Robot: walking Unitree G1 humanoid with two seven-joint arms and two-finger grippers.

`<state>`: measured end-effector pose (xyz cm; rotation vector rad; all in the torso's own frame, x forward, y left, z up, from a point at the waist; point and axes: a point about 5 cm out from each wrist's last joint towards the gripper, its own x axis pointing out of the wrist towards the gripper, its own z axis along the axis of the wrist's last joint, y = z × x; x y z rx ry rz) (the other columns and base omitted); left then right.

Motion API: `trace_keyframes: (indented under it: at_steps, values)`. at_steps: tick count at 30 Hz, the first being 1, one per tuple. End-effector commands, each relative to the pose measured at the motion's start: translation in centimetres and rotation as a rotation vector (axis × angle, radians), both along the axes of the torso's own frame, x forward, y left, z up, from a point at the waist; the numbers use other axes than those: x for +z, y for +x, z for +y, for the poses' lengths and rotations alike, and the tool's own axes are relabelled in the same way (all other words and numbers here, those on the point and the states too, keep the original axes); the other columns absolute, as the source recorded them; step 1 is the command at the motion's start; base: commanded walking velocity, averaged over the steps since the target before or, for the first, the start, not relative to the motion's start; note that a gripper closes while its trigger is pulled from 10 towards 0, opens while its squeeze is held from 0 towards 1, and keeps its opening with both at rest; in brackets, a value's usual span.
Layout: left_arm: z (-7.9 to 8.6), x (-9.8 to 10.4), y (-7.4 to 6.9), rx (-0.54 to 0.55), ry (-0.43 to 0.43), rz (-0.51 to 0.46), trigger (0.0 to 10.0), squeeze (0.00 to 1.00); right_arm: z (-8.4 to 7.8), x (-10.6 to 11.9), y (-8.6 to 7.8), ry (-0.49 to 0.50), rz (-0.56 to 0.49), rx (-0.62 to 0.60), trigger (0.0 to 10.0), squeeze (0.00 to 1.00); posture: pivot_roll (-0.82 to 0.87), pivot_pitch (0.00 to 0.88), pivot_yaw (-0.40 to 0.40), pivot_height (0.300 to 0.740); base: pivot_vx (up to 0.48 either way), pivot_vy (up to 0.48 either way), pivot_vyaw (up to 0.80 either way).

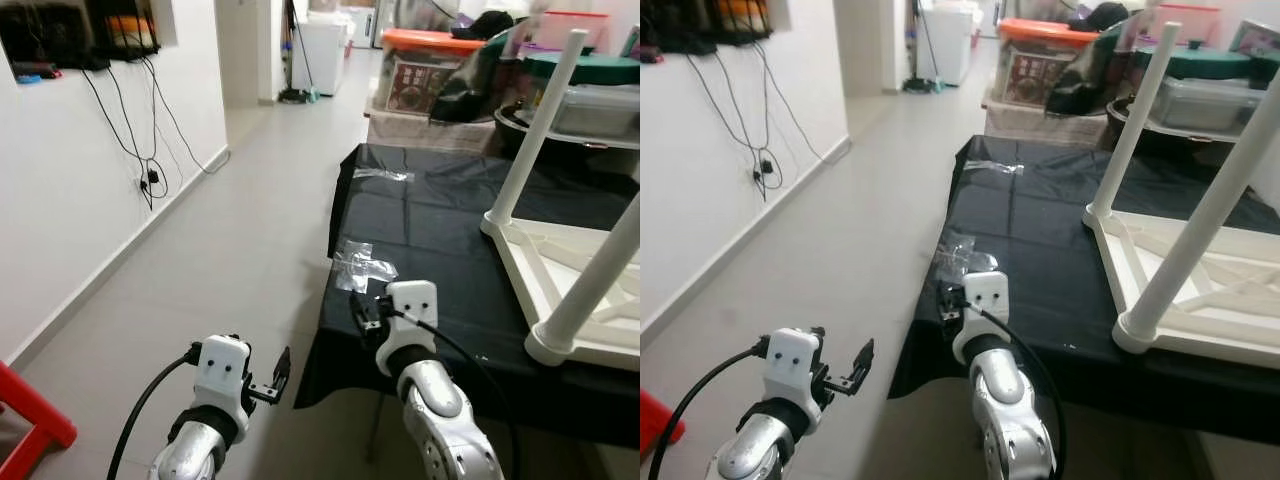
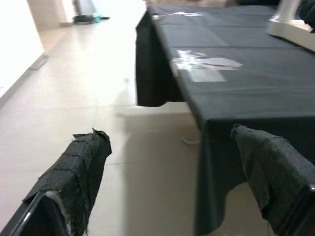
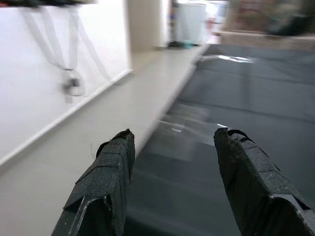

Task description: Building children table

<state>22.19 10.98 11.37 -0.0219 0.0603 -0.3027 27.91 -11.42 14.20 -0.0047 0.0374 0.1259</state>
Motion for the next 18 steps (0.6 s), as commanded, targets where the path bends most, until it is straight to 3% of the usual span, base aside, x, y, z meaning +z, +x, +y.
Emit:
trace_keyframes:
  at_steps: [1, 5, 18]
  values:
    - [-0.1, 0.8, 0.5, 0.015, -0.007, -0.024, 10.0, 0.0, -0.5, -0.2, 0.6, -0.007, 0.004, -0.028, 10.0, 0.0, 0.11, 0.0, -0.057, 0.74, 0.0, 0.0, -0.8]
    - [0.6, 1.9, 1.0, 0.052, -0.018, -0.06, 10.0, 0.0, 0.2, 0.8, 1.7, 0.005, -0.04, -0.013, 10.0, 0.0, 0.11, 0.0, -0.061, 0.74, 0.42, 0.0, 0.0]
    - [1.8, 2.3, 1.6, 0.126, -0.013, -0.076, 10.0, 0.0, 1.1, 1.6, 2.9, 0.018, -0.075, 0.004, 10.0, 0.0, 0.12, 0.0, -0.068, 0.74, 0.432, 0.0, 0.0]
